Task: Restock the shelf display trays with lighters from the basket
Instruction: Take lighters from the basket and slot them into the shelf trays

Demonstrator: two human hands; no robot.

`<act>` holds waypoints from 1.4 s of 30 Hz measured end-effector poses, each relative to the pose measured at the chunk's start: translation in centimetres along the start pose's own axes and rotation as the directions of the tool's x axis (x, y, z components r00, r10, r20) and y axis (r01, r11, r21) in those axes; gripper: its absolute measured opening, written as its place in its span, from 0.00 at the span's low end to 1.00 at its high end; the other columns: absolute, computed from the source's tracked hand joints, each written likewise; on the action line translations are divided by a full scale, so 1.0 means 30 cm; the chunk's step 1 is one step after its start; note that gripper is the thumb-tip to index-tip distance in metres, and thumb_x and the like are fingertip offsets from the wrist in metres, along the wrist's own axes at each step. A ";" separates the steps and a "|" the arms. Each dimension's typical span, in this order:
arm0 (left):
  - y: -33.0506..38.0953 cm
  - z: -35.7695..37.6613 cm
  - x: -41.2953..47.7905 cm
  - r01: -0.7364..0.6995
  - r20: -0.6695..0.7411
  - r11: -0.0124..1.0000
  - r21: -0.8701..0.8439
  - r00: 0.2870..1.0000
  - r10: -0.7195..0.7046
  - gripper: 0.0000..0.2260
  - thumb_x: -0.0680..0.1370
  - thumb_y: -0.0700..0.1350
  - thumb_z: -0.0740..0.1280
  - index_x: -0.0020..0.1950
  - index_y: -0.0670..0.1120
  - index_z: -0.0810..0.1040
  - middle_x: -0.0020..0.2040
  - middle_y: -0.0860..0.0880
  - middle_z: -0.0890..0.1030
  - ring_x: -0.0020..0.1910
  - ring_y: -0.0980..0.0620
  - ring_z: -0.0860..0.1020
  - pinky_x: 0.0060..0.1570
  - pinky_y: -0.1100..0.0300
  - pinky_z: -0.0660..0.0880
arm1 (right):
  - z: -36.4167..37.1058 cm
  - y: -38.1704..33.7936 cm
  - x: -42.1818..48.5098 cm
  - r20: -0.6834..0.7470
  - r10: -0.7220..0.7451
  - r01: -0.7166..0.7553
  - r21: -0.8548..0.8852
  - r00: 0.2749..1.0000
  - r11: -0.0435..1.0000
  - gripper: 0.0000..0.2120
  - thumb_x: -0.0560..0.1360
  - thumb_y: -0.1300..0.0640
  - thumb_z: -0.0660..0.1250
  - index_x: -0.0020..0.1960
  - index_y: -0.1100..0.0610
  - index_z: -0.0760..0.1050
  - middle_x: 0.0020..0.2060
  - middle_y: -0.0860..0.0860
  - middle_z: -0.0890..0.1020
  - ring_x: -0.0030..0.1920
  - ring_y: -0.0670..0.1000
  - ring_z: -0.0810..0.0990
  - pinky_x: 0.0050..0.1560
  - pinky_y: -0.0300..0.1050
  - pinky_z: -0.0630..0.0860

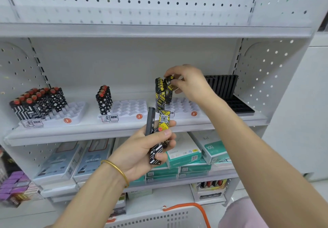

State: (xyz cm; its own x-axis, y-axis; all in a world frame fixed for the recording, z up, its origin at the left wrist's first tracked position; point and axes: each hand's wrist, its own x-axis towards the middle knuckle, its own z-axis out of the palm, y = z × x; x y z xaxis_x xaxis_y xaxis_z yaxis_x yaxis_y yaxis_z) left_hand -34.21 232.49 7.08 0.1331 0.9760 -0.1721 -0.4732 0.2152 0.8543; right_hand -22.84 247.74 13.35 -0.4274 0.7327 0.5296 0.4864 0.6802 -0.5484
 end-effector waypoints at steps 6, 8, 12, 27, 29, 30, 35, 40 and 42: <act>0.003 -0.005 0.004 -0.024 0.029 1.000 0.007 0.999 0.024 0.19 0.68 0.36 0.66 0.60 0.41 0.77 0.42 0.43 0.82 0.34 0.54 0.78 0.20 0.68 0.65 | 0.033 0.020 -0.011 0.015 -0.015 0.018 -0.178 1.000 0.984 0.16 0.76 0.64 0.61 0.59 0.53 0.79 0.50 0.56 0.75 0.47 0.59 0.80 0.51 0.54 0.77; 0.004 -0.005 0.004 -0.040 0.026 0.999 0.015 0.999 0.039 0.19 0.68 0.36 0.66 0.59 0.41 0.78 0.44 0.42 0.82 0.34 0.54 0.78 0.20 0.68 0.65 | 0.039 0.021 -0.035 0.002 -0.014 0.014 -0.232 1.000 0.973 0.18 0.76 0.63 0.61 0.63 0.50 0.76 0.50 0.56 0.75 0.49 0.59 0.79 0.51 0.53 0.76; 0.004 0.002 0.002 -0.090 0.002 0.994 0.061 0.996 0.090 0.19 0.68 0.35 0.66 0.59 0.41 0.78 0.43 0.43 0.83 0.34 0.55 0.77 0.21 0.67 0.64 | -0.011 -0.034 -0.116 -0.186 0.055 -0.061 -0.023 0.981 0.998 0.09 0.76 0.55 0.63 0.55 0.52 0.78 0.37 0.52 0.78 0.35 0.53 0.79 0.39 0.48 0.76; 0.021 0.056 0.007 -0.285 -0.192 0.955 0.087 0.936 0.296 0.11 0.76 0.34 0.64 0.58 0.38 0.75 0.45 0.41 0.77 0.38 0.50 0.78 0.20 0.67 0.63 | -0.136 -0.064 -0.312 0.442 0.247 -0.477 0.543 0.862 0.691 0.06 0.72 0.72 0.65 0.42 0.62 0.73 0.33 0.57 0.81 0.29 0.50 0.79 0.29 0.41 0.78; 0.020 0.064 0.014 -0.321 -0.219 0.938 0.130 0.913 0.343 0.09 0.76 0.33 0.64 0.55 0.40 0.75 0.43 0.41 0.77 0.35 0.51 0.77 0.20 0.67 0.63 | -0.130 -0.059 -0.320 0.457 0.215 -0.464 0.549 0.863 0.695 0.06 0.70 0.69 0.69 0.41 0.62 0.73 0.31 0.56 0.80 0.28 0.49 0.78 0.29 0.40 0.78; 0.019 0.069 0.017 -0.336 -0.229 0.929 0.154 0.903 0.365 0.09 0.76 0.33 0.64 0.55 0.41 0.75 0.43 0.41 0.77 0.34 0.51 0.77 0.20 0.66 0.63 | -0.127 -0.058 -0.321 0.458 0.204 -0.454 0.543 0.865 0.706 0.06 0.69 0.66 0.70 0.40 0.62 0.73 0.30 0.55 0.80 0.28 0.49 0.78 0.28 0.39 0.77; 0.023 0.066 0.016 -0.350 -0.237 0.930 0.116 0.899 0.368 0.10 0.76 0.34 0.65 0.56 0.42 0.72 0.47 0.40 0.78 0.36 0.50 0.79 0.20 0.66 0.64 | -0.137 -0.036 -0.297 0.441 0.185 -0.421 0.529 0.878 0.737 0.10 0.70 0.68 0.69 0.49 0.59 0.75 0.33 0.55 0.79 0.30 0.51 0.78 0.32 0.42 0.79; 0.029 0.053 0.014 -0.237 -0.147 0.971 0.045 0.959 0.241 0.08 0.75 0.28 0.62 0.44 0.40 0.70 0.30 0.46 0.72 0.29 0.53 0.69 0.21 0.67 0.63 | -0.130 -0.023 -0.247 0.318 0.117 -0.278 0.530 0.941 0.801 0.26 0.73 0.73 0.63 0.65 0.49 0.69 0.43 0.57 0.73 0.36 0.53 0.78 0.39 0.45 0.81; 0.032 0.051 0.014 -0.178 -0.112 0.984 0.011 0.978 0.178 0.09 0.75 0.27 0.60 0.42 0.40 0.68 0.32 0.44 0.71 0.28 0.53 0.70 0.21 0.67 0.64 | -0.118 -0.020 -0.213 0.233 0.108 -0.210 0.474 0.966 0.855 0.29 0.75 0.72 0.62 0.67 0.45 0.67 0.43 0.57 0.71 0.37 0.55 0.77 0.42 0.49 0.82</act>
State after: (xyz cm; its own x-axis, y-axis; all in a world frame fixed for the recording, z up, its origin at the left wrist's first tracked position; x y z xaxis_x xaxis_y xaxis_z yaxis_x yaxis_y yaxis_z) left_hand -33.27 233.04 8.59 -0.0514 0.9962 -0.0706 -0.4795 0.0374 0.8768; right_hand -17.71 242.56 12.60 -0.5378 0.7873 0.3017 0.1443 0.4385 -0.8870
